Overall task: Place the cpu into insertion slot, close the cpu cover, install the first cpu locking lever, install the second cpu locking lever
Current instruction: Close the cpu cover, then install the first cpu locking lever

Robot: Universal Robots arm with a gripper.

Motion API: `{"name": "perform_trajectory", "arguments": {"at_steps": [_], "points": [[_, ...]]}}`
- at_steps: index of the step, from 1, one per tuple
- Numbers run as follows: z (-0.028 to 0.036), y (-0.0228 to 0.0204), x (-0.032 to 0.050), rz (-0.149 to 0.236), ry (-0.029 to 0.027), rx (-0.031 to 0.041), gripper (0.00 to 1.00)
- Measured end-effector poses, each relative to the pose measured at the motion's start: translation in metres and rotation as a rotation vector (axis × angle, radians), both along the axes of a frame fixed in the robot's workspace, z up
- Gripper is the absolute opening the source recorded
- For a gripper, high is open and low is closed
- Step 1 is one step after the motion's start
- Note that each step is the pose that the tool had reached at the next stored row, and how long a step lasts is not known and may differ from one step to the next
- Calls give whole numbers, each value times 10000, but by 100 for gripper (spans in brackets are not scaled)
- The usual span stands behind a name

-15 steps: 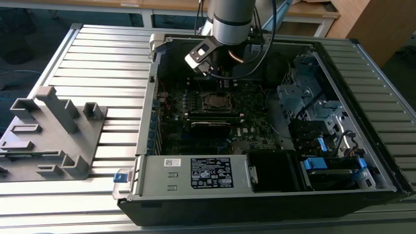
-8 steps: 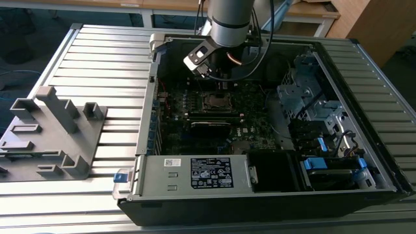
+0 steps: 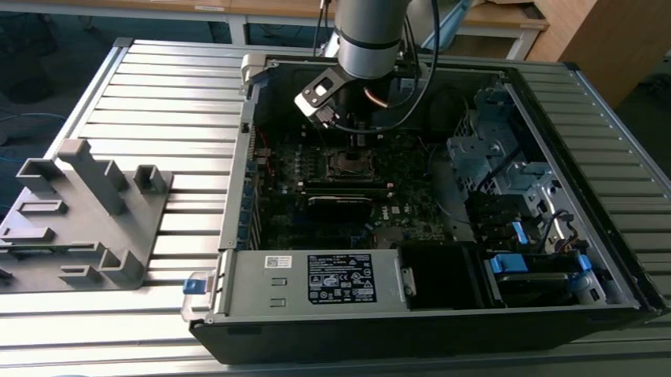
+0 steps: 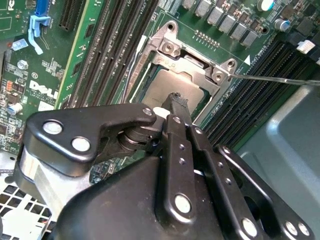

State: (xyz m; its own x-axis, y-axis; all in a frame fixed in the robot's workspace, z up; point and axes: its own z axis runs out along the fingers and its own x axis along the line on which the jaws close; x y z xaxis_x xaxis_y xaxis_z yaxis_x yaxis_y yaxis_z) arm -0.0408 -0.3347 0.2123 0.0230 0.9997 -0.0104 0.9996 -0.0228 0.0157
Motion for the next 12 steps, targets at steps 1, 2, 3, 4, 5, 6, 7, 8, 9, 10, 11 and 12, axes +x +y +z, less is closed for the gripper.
{"name": "perform_trajectory", "arguments": {"at_steps": [1,2,3,4,5,6,7,8,9,10,11,12], "points": [[0,0,0,0,0,0,10],[0,0,0,0,0,0,10],[-1,0,0,0,0,1,10],[-1,0,-1,0,-1,1,10],[-3,0,-7,-2,-1,3,10],[-3,0,-8,-2,-1,2,10],[-3,0,-71,0,-1,2,10],[-3,0,-136,0,-1,1,10],[-3,0,-136,0,-1,2,10],[-3,0,-137,0,-1,2,10],[-3,0,-138,0,-1,2,10],[-3,0,-138,0,-1,1,10]]}}
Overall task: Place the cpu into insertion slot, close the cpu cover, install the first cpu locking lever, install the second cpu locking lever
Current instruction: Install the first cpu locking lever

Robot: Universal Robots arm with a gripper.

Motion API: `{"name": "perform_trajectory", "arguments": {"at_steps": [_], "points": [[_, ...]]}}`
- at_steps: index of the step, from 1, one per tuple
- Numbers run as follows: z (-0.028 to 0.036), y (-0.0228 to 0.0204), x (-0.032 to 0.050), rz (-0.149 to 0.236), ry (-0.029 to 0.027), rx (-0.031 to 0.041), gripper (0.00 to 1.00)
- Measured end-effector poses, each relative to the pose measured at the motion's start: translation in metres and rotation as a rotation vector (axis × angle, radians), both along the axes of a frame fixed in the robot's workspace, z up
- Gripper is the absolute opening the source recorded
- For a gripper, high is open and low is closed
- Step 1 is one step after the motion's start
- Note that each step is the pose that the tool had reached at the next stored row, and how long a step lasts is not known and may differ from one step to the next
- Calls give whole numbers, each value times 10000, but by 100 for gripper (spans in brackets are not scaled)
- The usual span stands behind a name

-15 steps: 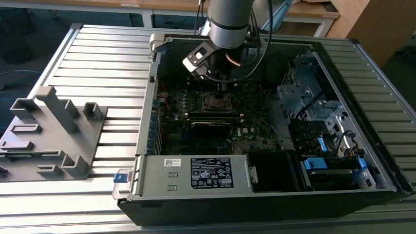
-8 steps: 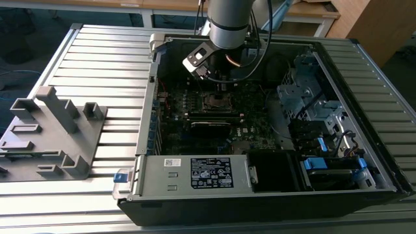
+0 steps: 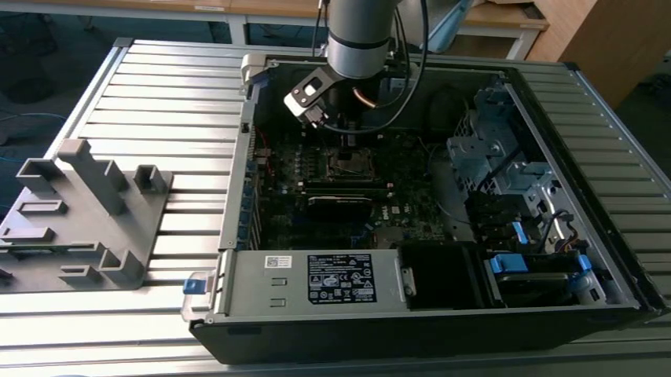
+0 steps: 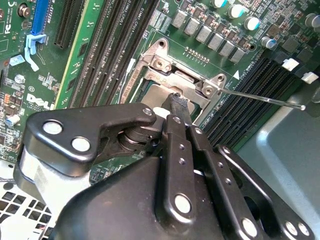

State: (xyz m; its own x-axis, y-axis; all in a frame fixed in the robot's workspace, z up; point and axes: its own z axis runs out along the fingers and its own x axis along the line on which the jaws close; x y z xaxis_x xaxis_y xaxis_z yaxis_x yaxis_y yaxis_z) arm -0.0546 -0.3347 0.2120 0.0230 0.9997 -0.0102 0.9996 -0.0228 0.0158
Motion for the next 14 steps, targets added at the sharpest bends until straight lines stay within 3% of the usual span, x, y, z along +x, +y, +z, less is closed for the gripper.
{"name": "perform_trajectory", "arguments": {"at_steps": [7,14], "points": [[23,0,-2,0,0,0,10],[114,0,-2,-1,-1,1,10]]}}
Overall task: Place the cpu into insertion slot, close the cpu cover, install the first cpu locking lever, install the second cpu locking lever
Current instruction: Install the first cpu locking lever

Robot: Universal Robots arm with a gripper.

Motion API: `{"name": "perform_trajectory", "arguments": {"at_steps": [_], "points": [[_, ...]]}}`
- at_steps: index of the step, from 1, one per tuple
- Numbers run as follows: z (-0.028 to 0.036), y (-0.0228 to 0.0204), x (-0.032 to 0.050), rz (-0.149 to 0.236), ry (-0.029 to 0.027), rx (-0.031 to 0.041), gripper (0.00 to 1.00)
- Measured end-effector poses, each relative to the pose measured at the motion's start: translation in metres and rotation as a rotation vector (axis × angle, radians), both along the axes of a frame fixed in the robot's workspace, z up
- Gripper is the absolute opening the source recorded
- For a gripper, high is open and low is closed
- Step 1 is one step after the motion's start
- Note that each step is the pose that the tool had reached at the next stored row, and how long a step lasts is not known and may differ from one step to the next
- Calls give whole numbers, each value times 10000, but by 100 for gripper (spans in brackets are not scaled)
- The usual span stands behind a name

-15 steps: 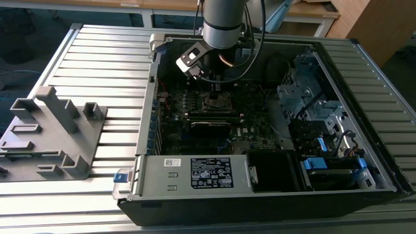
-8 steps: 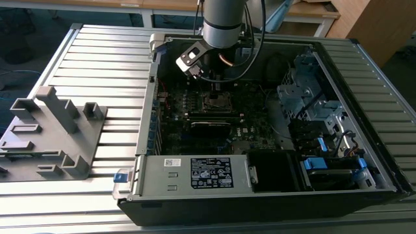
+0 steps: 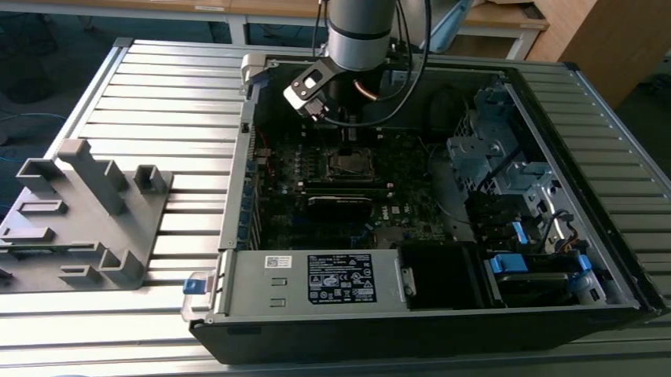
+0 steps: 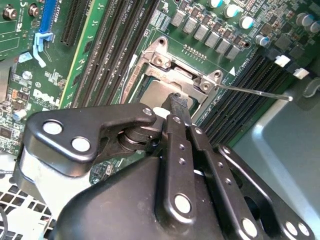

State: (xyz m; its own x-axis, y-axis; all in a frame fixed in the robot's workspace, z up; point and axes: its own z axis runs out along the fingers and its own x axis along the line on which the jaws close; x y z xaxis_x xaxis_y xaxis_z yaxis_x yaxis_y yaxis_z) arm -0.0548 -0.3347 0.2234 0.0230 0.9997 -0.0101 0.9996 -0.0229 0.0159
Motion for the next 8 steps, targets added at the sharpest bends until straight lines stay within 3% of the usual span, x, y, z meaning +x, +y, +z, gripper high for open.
{"name": "perform_trajectory", "arguments": {"at_steps": [8], "points": [[71,0,0,0,1,-1,10]]}}
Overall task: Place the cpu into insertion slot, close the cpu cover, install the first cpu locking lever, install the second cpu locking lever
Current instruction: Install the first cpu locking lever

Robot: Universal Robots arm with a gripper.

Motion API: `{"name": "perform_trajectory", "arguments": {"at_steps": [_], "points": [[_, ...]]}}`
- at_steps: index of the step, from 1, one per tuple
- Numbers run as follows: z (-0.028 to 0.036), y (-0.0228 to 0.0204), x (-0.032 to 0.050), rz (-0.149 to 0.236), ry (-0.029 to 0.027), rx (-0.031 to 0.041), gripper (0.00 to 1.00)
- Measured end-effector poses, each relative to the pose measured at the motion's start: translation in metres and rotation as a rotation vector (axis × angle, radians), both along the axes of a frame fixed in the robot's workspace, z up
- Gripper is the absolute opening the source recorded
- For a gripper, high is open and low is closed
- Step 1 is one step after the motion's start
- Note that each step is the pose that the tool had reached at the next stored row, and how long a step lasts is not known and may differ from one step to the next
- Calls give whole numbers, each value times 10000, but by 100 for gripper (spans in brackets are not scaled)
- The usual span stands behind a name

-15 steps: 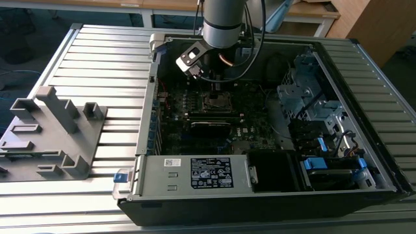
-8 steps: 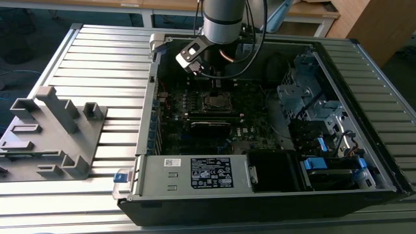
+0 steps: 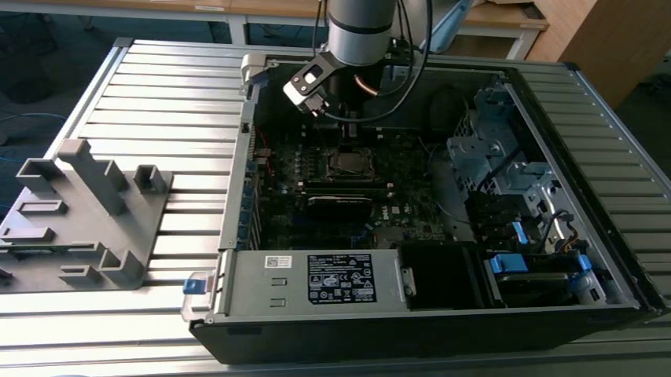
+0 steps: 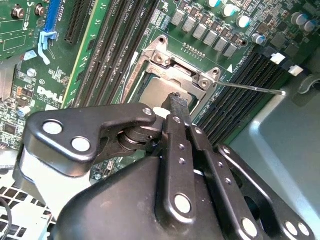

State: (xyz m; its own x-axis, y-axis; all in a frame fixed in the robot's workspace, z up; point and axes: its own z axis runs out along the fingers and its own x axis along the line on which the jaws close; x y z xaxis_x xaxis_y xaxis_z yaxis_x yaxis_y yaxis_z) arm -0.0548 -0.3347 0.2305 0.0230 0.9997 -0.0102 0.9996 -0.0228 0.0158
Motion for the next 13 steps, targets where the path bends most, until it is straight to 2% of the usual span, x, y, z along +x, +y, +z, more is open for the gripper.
{"name": "perform_trajectory", "arguments": {"at_steps": [3,8,13], "points": [[23,0,0,0,0,0,10],[23,0,-3,1,0,1,10],[16,0,-104,0,-14,0,10]]}}
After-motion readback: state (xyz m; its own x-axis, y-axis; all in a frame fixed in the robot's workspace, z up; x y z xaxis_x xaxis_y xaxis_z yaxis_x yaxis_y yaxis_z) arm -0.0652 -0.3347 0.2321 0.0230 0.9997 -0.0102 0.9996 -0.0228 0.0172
